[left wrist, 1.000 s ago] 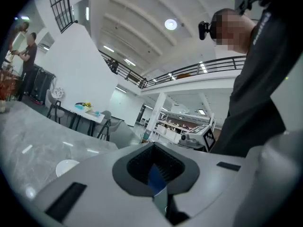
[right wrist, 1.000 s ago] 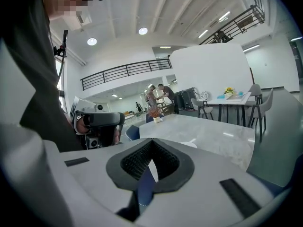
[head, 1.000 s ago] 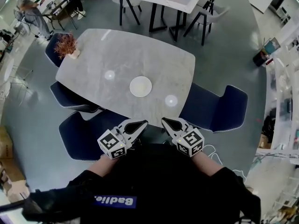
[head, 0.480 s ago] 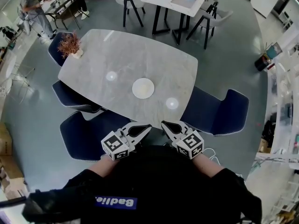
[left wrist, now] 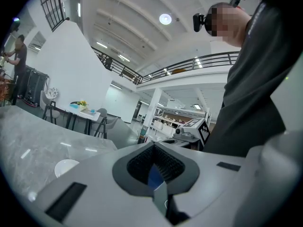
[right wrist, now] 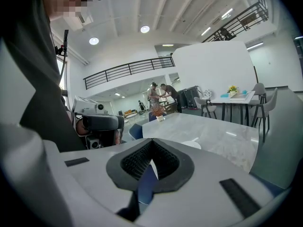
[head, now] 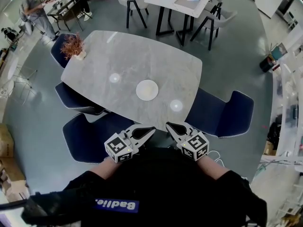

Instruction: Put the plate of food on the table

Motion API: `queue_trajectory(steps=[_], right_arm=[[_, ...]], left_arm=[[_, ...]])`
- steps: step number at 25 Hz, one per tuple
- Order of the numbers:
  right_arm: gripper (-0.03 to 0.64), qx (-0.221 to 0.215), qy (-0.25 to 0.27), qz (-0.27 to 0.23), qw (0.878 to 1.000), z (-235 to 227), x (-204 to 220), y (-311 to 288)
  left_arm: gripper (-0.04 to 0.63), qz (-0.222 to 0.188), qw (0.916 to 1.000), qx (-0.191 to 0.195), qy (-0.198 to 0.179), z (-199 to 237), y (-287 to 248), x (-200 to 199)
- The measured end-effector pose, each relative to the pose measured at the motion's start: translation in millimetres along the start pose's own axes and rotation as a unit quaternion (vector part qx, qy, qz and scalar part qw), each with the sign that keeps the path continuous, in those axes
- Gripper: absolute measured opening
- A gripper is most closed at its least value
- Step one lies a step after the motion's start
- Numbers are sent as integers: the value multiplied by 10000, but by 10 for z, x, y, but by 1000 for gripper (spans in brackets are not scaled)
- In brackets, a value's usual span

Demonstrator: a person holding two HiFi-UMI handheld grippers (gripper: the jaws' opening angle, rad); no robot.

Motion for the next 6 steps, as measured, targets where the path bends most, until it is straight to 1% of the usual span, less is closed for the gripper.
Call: queue_trajectory(steps=[2,6], right_arm=[[9,-4,3,-4,10000,8,-8,3],[9,-1,22,1,10000,-12,11,34]], left_arm=[[6,63,10000,-20,18,-12,8,-5],[6,-87,10000,-40,27,-24,-15,-13]])
Point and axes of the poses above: the fingertips, and each gripper's own axes: y backward along the fingers, z to its left, x out of its underside, the point moved 2 cm from there along y, backward along the fingers, and after that the axes turned 14 degrees about x, right-handed, at the moved point
